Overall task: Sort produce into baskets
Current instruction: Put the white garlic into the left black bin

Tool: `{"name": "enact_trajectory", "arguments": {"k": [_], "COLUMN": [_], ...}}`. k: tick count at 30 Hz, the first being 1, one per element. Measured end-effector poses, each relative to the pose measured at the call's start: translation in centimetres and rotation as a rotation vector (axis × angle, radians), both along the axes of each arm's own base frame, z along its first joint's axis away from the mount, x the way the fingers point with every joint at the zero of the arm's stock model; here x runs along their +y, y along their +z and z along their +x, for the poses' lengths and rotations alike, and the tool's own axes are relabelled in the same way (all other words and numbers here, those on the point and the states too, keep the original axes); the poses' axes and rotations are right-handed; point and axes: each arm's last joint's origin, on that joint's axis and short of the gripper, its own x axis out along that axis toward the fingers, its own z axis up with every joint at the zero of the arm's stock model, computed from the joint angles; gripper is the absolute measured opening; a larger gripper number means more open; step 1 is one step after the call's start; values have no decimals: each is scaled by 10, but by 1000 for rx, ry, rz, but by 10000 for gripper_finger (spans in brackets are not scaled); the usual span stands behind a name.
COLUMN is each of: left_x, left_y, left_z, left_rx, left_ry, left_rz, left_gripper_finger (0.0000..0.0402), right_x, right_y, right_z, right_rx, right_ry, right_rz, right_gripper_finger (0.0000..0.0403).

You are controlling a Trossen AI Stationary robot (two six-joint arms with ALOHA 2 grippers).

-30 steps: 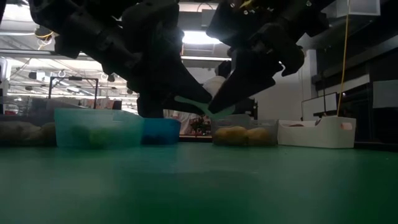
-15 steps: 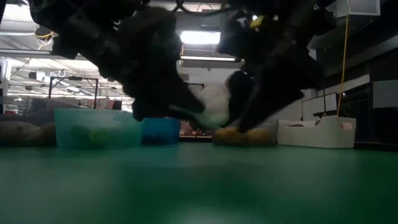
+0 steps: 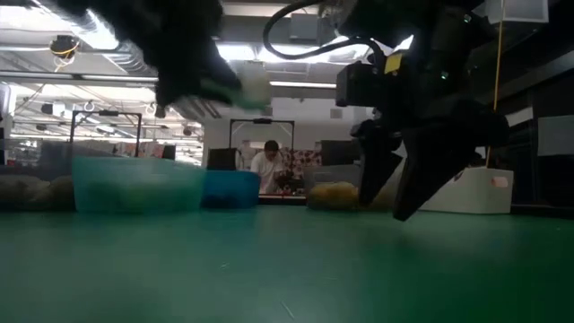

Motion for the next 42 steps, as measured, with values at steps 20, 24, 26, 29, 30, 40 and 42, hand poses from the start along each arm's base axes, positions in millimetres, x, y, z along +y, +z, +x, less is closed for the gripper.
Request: {"name": "enact_trajectory", "arguments": {"k": [20,24,26,29,30,40,42], "left_x": [32,32,31,31,31,34,35], "left_y": [36,36,35,35,35,42,51], "left_z": [-107,-108,-107,-107,-107,-112,-117], "left_rx": [152,154,157,157,160,203,243], "left_ry": [551,577,580,580,572,567,576], "left_rz": [-75,-101,-103,-107,-96,-1,11], "left_gripper_finger": [93,104,110,114,114,115,115], "right_x": [0,0,0,0,0,1,0], "right_y": [0,0,0,0,1,-1,-6], "right_z": [1,1,1,1,1,3,1], "right_rx": [-9,-9,-9,-12,-14,-60,-61], "right_ry": [1,1,1,1,1,2,5], "right_rz": [7,7,7,8,8,22,27], "right_gripper_finger": [376,376,376,376,376,376,376]}}
